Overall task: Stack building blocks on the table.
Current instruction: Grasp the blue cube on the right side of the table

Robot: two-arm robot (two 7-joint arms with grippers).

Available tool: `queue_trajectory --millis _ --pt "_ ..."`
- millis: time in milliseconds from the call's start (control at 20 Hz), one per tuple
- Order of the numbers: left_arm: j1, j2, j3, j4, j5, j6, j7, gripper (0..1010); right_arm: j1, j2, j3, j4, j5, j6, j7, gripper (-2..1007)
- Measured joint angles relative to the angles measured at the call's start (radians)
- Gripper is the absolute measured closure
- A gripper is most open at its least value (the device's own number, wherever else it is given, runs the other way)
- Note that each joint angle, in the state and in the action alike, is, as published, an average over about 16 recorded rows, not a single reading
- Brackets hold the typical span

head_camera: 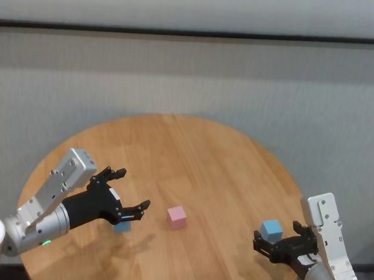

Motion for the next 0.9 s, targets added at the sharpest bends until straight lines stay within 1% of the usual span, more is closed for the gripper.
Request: queue_trajectory --millis 350,900 --pt "0.0 0.0 0.0 0.0 0.0 0.0 0.0 7 0.001 -0.013 0.009 0.017 -0.013 -0.004 0.011 4" --pt "0.0 0.0 0.0 0.0 0.0 0.0 0.0 7 0.008 -0.033 0.02 0.055 -0.03 -0.029 0.037 4"
